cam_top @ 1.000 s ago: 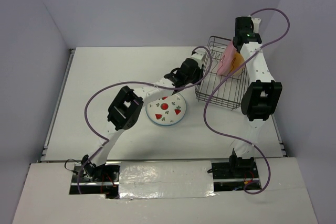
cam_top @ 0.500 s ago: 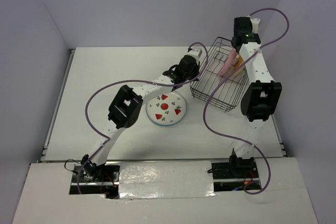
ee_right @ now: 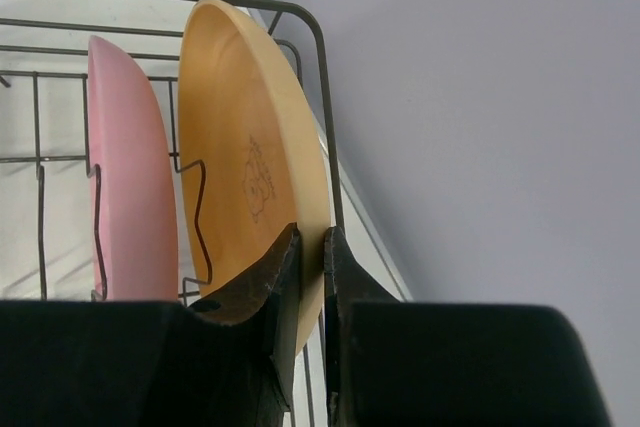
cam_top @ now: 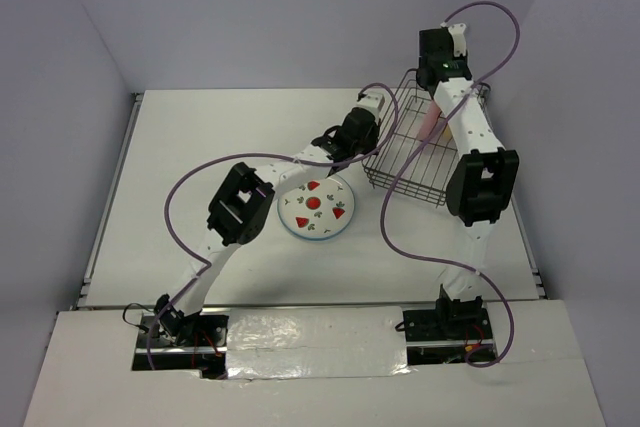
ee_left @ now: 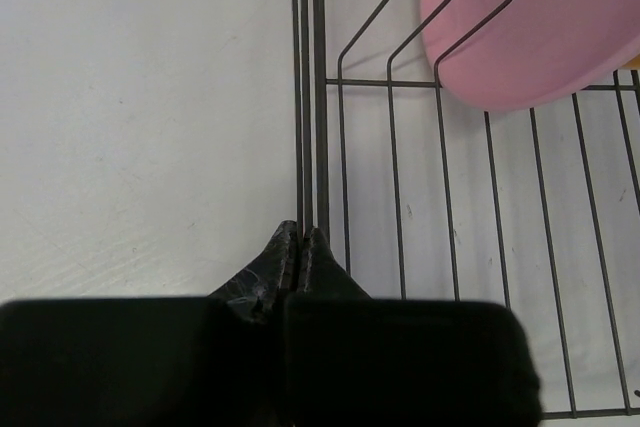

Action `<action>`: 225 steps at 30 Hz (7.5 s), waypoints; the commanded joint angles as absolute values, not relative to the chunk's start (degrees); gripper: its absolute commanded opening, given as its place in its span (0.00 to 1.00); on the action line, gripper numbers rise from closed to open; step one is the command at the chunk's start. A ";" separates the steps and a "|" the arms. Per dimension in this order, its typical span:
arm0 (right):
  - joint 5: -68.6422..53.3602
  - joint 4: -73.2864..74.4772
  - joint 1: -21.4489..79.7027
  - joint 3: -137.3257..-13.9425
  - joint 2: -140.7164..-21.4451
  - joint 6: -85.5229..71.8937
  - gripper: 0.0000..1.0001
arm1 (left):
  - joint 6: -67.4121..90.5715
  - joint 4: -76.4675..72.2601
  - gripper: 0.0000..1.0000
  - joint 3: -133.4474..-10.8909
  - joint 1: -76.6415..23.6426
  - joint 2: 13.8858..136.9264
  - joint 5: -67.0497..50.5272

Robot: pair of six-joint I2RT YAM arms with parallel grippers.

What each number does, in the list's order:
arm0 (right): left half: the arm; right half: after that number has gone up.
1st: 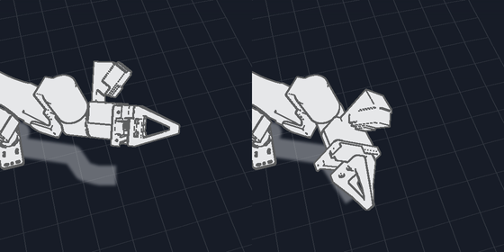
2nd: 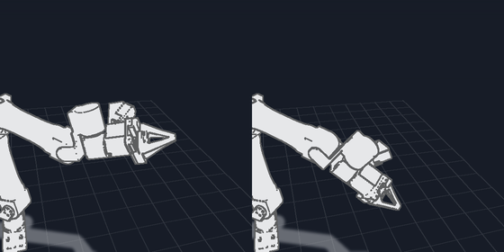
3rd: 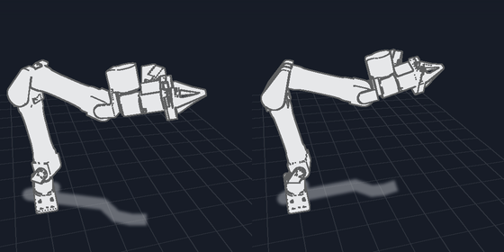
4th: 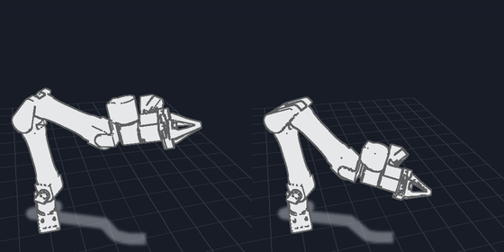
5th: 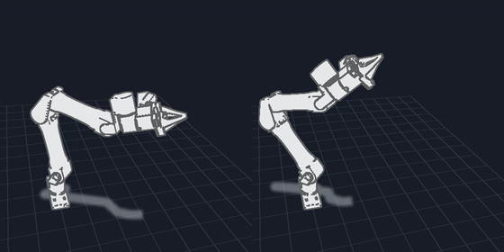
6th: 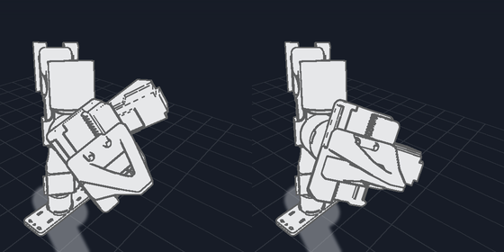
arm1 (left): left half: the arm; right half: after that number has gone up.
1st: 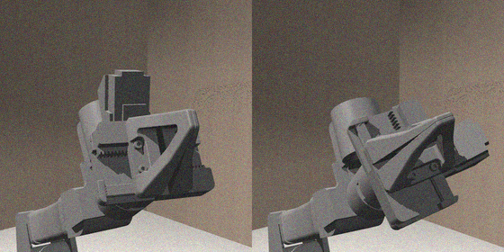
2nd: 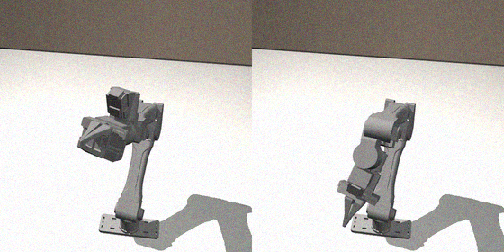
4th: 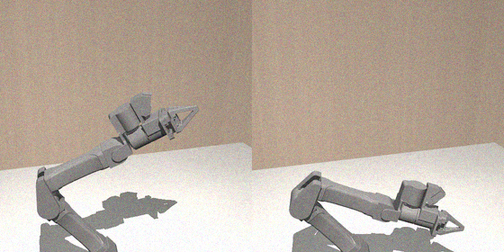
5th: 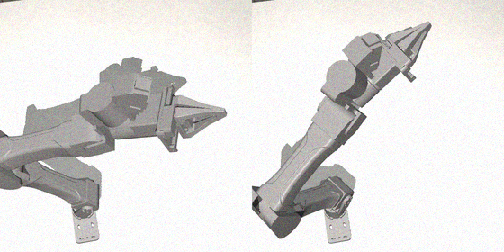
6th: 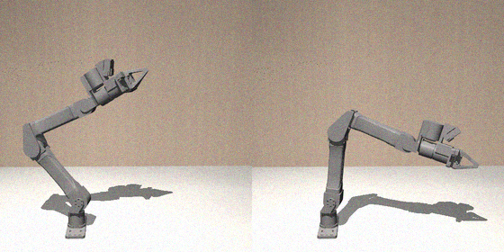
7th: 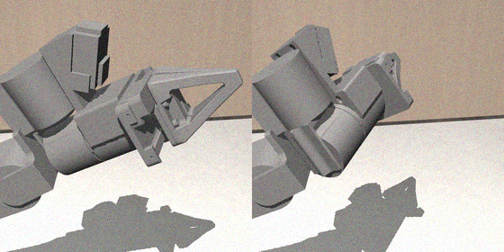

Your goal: Unload the plates from the dish rack

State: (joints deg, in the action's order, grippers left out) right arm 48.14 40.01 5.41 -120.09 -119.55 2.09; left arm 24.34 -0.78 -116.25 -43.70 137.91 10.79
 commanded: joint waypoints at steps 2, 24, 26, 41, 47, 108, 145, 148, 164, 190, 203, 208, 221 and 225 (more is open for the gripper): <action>50.80 27.95 7.65 -122.08 -119.97 3.78 0.00 | 23.73 -6.68 0.00 -112.94 -46.58 136.59 3.69; 50.43 34.02 7.65 -126.30 -117.34 -3.44 0.00 | 22.24 -7.03 0.00 -111.89 -48.78 135.97 7.29; 53.60 32.26 7.56 -125.25 -116.55 -0.81 0.00 | 22.50 -7.38 0.00 -111.53 -48.69 135.97 7.64; 61.34 30.85 7.47 -127.16 -109.51 4.66 0.00 | 23.11 -3.52 0.16 -115.49 -48.08 135.79 8.70; 65.03 33.05 7.38 -130.08 -110.39 5.27 0.00 | 22.50 -3.34 0.45 -114.79 -47.99 133.60 9.31; 6.16 23.21 48.16 -112.51 -123.57 -22.49 0.00 | 31.46 22.70 0.99 -64.61 -46.58 50.19 47.28; 15.18 26.53 46.42 -111.63 -125.43 -22.77 0.52 | 35.68 14.24 0.99 -49.04 -48.60 40.78 51.77; 24.91 31.52 43.61 -111.01 -119.28 -22.06 0.52 | 35.33 13.89 0.99 -48.69 -48.95 39.99 51.85; 55.27 44.48 21.18 -117.07 -111.44 -11.18 0.62 | 34.54 12.48 0.99 -47.64 -50.27 36.91 49.83; 67.33 39.38 20.21 -118.74 -125.42 -4.48 0.67 | 34.54 13.53 0.99 -47.81 -52.21 36.12 52.21; 74.36 48.07 18.81 -120.85 -126.21 -11.41 0.60 | 34.54 13.27 0.99 -47.37 -52.56 35.07 52.74; 69.36 54.84 16.79 -120.94 -124.54 -17.84 0.55 | 34.54 13.10 0.99 -47.11 -52.65 34.45 52.56; 66.35 59.32 14.94 -120.14 -123.57 -25.22 0.21 | 34.37 12.92 0.99 -46.93 -52.91 34.01 52.73; 67.32 60.55 14.94 -120.85 -123.05 -25.31 0.10 | 34.37 12.92 0.99 -47.02 -52.91 33.93 52.73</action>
